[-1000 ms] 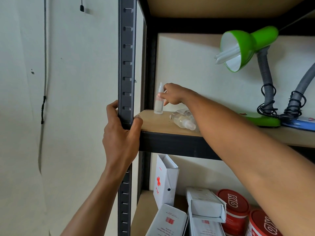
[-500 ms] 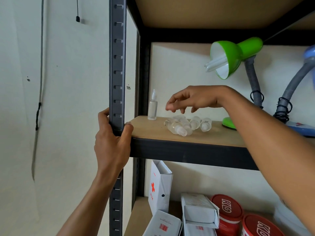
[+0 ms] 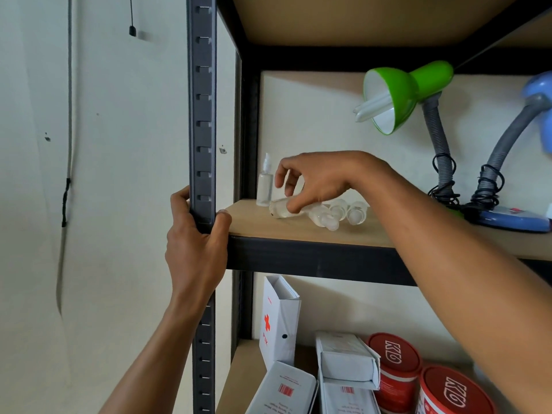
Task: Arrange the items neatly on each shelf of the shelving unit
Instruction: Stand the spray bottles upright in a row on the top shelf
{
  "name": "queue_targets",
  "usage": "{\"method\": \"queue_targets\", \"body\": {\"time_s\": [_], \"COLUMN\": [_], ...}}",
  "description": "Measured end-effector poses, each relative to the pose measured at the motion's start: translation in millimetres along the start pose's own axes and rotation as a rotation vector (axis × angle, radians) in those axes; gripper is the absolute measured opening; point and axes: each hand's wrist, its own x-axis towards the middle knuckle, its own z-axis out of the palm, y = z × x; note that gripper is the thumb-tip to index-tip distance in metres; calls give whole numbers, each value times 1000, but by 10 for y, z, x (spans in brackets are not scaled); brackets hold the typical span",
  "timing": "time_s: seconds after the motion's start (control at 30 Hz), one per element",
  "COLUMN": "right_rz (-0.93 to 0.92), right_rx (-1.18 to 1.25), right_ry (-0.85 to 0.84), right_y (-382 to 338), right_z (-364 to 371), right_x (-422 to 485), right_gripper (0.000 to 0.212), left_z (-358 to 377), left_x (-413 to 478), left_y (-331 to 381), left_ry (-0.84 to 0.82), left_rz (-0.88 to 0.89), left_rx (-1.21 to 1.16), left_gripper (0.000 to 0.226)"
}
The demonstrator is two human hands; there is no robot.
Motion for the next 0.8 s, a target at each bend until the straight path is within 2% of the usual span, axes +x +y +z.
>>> {"method": "queue_targets", "body": {"time_s": [0.13, 0.23, 0.4, 0.57, 0.67, 0.8], "right_rz": [8, 44, 116, 207, 260, 283], "right_rx": [377, 485, 508, 487, 447, 396], "right_ry": [110, 192, 161, 183, 189, 111], "right_y": [111, 199, 343, 422, 456, 443], "right_z": [-122, -175, -169, -258, -308, -287], "right_x": [226, 471, 786, 873, 876, 844], "right_gripper": [45, 45, 41, 15, 19, 25], "left_z": [3, 3, -1, 6, 10, 12], "left_x": [-1, -5, 0, 11, 15, 18], "left_y": [-8, -4, -14, -43, -65, -67], "left_ry": [5, 7, -1, -4, -4, -1], "left_rz": [2, -1, -2, 5, 15, 19], "left_rx": [4, 3, 3, 0, 5, 6], "left_gripper": [41, 41, 41, 42, 42, 42]}}
